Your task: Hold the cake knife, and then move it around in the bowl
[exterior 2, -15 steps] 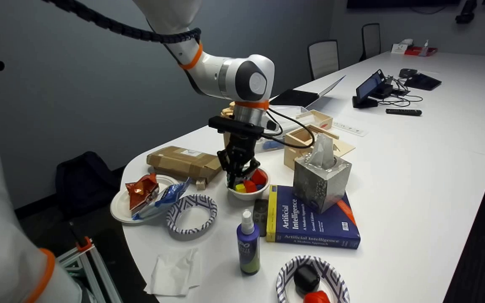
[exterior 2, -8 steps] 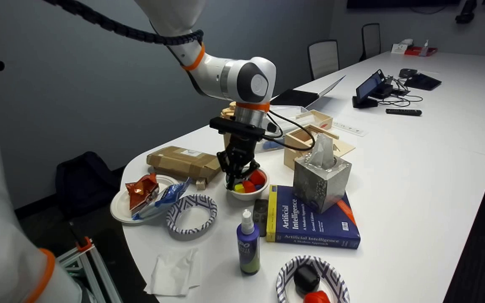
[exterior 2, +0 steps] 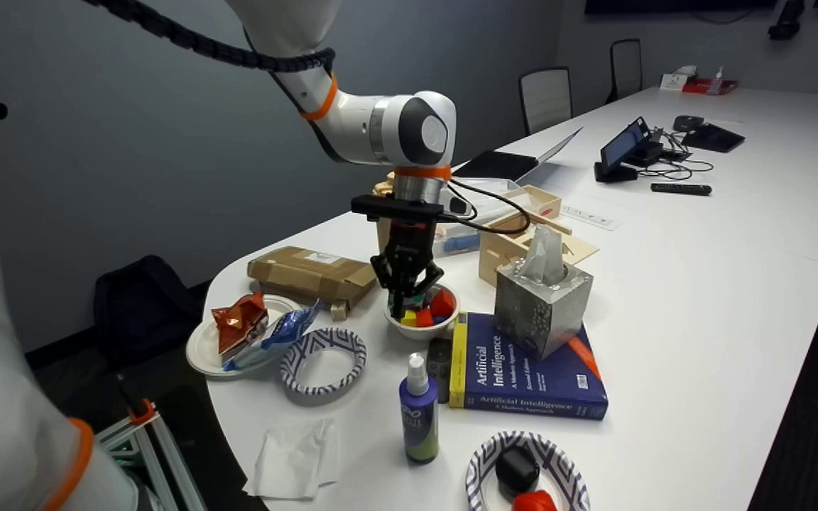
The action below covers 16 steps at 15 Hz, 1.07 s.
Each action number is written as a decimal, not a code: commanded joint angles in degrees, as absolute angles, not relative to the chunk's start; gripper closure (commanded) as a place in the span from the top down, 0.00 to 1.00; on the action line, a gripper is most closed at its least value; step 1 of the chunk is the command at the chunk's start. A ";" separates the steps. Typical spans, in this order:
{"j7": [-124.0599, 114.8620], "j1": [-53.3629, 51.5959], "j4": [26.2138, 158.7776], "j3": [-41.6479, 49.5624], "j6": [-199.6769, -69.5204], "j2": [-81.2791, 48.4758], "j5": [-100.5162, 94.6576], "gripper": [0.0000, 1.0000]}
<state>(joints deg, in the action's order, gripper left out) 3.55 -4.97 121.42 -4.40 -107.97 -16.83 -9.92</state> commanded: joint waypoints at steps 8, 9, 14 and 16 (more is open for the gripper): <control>9.37 -3.94 120.51 -5.30 -107.80 -17.45 -4.66 0.01; 10.34 -3.88 120.40 -5.27 -106.95 -17.37 -4.32 0.01; 5.73 -5.27 120.28 -4.05 -104.63 -17.29 -9.09 0.01; 2.47 -6.03 120.34 -3.77 -105.41 -17.52 -11.99 0.01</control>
